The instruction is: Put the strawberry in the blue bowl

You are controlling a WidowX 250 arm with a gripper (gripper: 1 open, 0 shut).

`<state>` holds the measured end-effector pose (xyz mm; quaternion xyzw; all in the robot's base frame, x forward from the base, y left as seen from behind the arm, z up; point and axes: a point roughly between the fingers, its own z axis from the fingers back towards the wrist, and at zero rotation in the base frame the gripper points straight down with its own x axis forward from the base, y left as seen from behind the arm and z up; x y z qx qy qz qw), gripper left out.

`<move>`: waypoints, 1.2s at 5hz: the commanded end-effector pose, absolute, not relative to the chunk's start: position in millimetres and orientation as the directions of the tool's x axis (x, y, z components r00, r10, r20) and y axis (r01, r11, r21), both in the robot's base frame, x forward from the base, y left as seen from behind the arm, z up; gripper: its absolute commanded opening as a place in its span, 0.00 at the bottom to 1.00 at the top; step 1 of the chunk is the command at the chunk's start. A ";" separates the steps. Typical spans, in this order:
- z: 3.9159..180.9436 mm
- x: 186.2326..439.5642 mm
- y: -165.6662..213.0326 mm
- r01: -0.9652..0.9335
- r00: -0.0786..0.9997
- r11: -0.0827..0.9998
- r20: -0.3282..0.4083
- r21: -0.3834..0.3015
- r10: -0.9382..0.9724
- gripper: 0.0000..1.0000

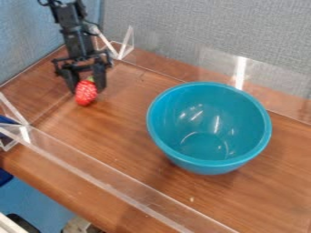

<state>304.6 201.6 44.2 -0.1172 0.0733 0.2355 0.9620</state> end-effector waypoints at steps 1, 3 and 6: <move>94.6 290.8 218.2 -0.490 0.871 0.847 -0.081 -0.204 0.484 0.00; 134.1 292.7 187.2 -0.469 0.879 0.844 -0.043 -0.259 0.475 0.00; 133.7 307.5 188.5 -0.478 0.873 0.833 -0.042 -0.277 0.486 0.00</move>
